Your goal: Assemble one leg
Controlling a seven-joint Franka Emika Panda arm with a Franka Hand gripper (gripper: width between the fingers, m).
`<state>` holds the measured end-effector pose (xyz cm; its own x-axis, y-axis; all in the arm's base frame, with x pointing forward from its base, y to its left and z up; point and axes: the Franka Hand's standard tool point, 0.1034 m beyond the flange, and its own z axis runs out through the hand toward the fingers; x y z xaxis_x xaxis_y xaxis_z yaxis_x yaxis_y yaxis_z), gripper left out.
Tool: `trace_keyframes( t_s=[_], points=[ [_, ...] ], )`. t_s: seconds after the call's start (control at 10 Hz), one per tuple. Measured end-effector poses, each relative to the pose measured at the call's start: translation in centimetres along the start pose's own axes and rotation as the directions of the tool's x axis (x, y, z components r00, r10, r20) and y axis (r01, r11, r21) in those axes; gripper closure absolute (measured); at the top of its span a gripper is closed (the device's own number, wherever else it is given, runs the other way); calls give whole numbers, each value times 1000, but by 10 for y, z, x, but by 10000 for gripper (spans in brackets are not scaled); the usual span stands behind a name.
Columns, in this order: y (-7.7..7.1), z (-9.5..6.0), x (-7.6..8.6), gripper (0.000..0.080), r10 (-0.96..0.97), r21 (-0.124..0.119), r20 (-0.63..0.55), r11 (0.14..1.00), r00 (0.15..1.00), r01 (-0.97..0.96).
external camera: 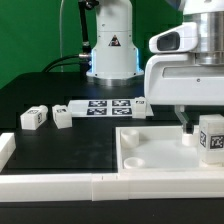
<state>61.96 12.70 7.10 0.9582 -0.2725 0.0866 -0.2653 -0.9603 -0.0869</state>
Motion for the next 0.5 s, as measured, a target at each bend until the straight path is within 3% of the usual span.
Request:
trace_keyframes(
  t_s=[0.3,0.4,0.5],
  points=[
    [5,0,2,151,-254,-23,-4,967,967,254],
    [5,0,2,151,-227,-23,-5,974,974,227],
    [5,0,2,239,-227,-23,-5,974,974,227]
  ],
)
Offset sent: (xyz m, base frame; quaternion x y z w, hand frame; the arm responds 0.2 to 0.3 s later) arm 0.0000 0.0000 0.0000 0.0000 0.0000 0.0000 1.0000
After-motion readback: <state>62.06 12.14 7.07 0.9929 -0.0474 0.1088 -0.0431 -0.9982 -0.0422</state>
